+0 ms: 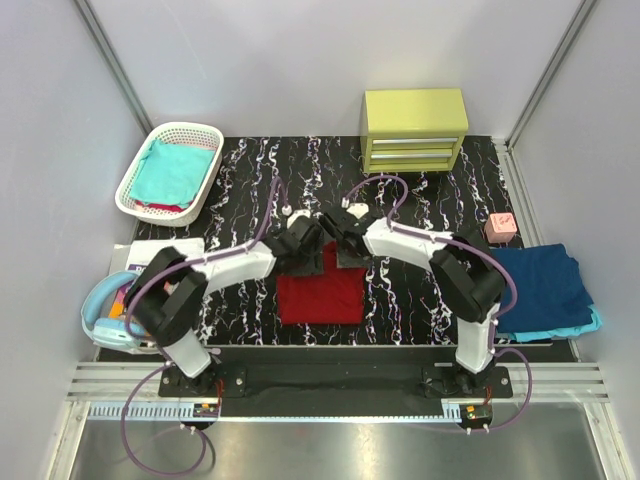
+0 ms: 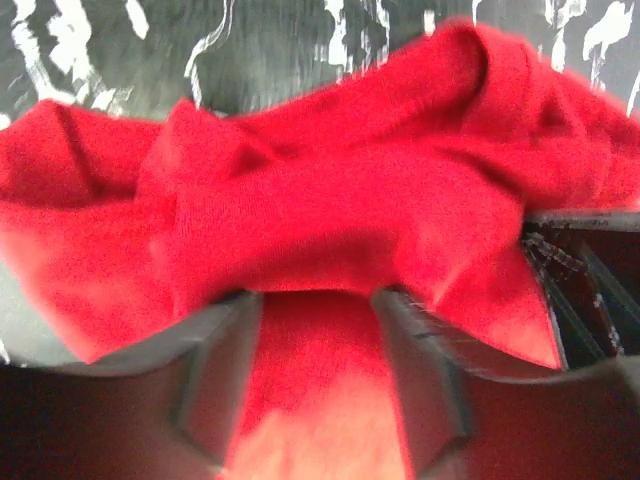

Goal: Fold and stack the t-shirts
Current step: Fold the long partially folded tshirt into a neat square

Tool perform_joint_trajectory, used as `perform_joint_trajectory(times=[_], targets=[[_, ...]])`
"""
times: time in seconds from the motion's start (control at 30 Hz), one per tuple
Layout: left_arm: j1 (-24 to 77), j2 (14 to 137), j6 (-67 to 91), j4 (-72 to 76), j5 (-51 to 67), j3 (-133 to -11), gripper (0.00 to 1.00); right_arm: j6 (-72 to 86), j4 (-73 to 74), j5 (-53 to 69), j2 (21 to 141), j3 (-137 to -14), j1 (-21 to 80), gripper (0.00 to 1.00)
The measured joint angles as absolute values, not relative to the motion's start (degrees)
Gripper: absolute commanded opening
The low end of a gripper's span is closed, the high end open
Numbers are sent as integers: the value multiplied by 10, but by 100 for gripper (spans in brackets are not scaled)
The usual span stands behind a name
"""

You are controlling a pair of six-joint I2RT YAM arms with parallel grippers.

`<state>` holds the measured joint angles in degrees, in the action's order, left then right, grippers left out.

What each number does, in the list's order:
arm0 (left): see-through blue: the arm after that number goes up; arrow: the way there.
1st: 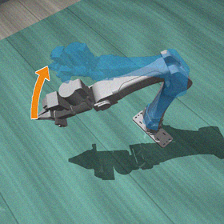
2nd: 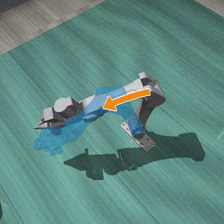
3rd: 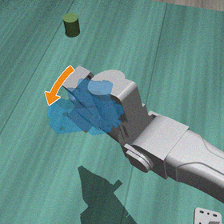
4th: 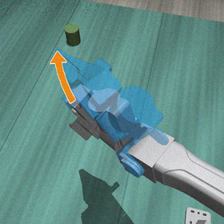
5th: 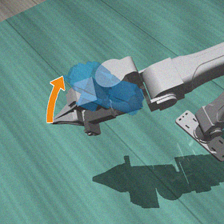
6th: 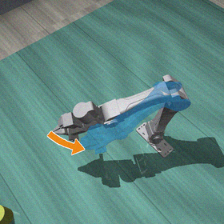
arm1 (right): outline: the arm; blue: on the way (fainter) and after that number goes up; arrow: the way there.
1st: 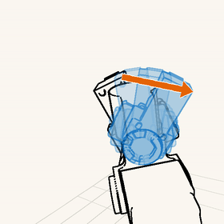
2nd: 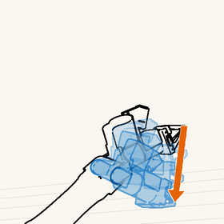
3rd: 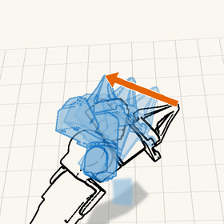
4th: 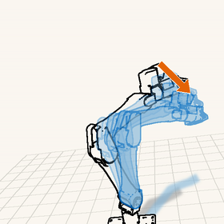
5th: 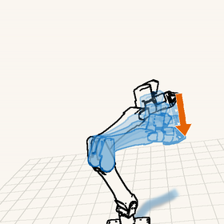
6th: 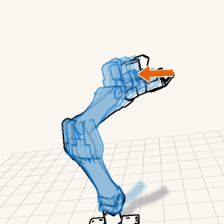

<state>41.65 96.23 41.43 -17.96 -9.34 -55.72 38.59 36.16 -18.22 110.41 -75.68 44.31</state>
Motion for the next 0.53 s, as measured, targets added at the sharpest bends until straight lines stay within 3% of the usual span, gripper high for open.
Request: perform_joint_trajectory(times=[0.03, 0.07, 0.17, 0.23, 0.27, 0.4, 0.53], targets=[[427, 945, 410, -189, -109, -550, 70, 378, 370, -196, 1093, -752, 449, 69], [438, 925, 407, -205, -124, -545, 73, 373, 378, -203, 1081, -751, 453, 82], [461, 857, 403, -249, -158, -543, 78, 349, 407, -237, 1024, -759, 466, 100], [463, 801, 402, -270, -180, -548, 95, 334, 427, -264, 984, -788, 468, 100], [462, 777, 401, -280, -192, -554, 99, 328, 435, -277, 967, -808, 468, 100], [460, 729, 402, -330, -237, -605, 99, 318, 458, -329, 926, -868, 468, 100], [460, 724, 409, -380, -268, -632, 99, 321, 483, -354, 897, -848, 468, 100]])
